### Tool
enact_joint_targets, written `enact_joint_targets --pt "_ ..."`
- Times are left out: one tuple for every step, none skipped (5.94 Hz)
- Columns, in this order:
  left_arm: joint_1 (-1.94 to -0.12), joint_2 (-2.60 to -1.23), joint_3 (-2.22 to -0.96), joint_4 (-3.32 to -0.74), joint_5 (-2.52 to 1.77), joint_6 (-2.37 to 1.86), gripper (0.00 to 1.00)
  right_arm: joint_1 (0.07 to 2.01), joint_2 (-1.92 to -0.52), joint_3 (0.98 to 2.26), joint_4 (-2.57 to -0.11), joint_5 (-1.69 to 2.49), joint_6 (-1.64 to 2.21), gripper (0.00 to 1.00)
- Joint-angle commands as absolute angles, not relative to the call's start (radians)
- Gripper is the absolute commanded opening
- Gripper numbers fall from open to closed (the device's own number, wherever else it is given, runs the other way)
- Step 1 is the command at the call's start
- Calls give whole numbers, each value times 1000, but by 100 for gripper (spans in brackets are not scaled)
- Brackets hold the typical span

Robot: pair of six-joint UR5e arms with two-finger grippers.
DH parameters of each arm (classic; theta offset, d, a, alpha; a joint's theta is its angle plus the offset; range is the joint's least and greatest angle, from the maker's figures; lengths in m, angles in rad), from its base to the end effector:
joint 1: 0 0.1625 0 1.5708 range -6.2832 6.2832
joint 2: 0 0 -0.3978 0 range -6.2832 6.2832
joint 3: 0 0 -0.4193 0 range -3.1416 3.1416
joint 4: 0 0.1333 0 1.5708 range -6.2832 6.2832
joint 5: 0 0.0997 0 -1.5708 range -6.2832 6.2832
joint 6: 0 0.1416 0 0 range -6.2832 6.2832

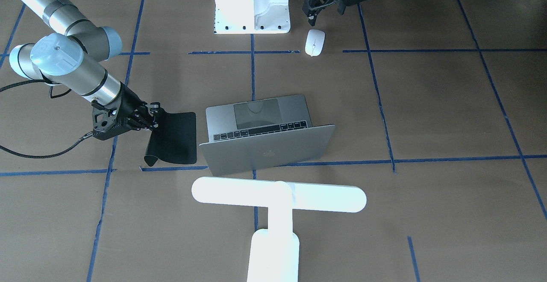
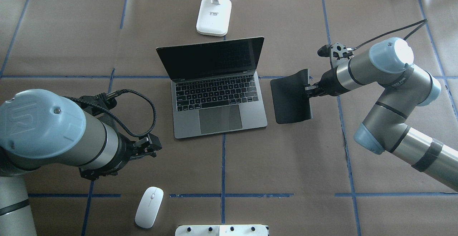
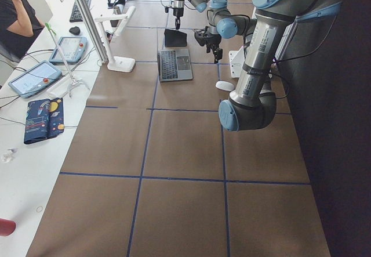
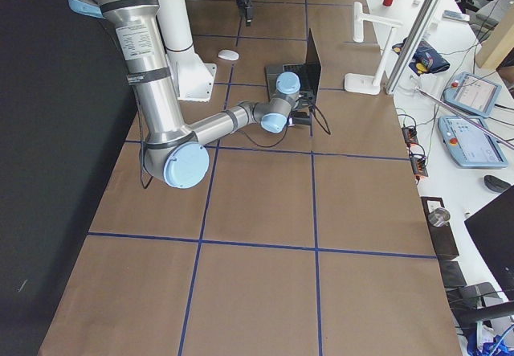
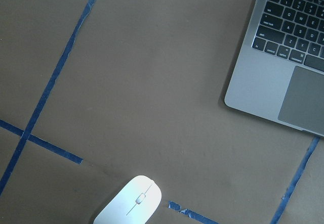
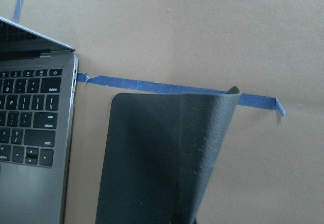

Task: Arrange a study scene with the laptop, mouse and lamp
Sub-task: 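Carry the black mouse pad with the right gripper beside the laptop and lower it, then release the pad and raise the right gripper while the left grasps the mouse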

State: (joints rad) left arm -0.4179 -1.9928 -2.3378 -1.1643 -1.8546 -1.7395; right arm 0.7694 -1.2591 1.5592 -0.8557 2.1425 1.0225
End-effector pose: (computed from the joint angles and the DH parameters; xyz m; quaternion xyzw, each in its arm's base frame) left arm 0.4059 -0.2827 0.1624 -0.0828 0.3908 -0.2129 0.8917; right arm -0.4464 -0.5112 0.3953 0.0907 -0.5196 -0.0437 0.8485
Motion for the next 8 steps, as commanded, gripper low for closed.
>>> enact_joint_targets --pt "-419 -1991 -2338 -1164 -1855 -1740 100 773 -1265 1555 -853 2145 1028 99" --pt "-419 -1988 -2336 -1164 -1855 -1740 100 776 -1267 1555 -851 2148 1029 100" --pt "-411 -1956 -2341 -1170 -1852 -1732 100 785 -1266 1565 -856 2161 1032 100" --pt "-405 -1950 -2342 -1172 -1852 -1645 100 817 -1269 1569 -859 2196 1035 100" --pt "-400 -1948 -2335 -1173 -1852 -1625 100 872 -1267 1603 -958 2227 1034 100" --pt "-361 -1918 -2335 -1177 -1850 -1621 100 899 -1269 1683 -1095 2230 1029 100" --pt "-329 -1890 -2320 -1224 -1853 -1465 100 920 -1269 1774 -1265 2230 1023 100" --pt "-316 -1841 -2304 -1311 -1859 -1407 100 937 -1263 1849 -1425 2229 1006 100"
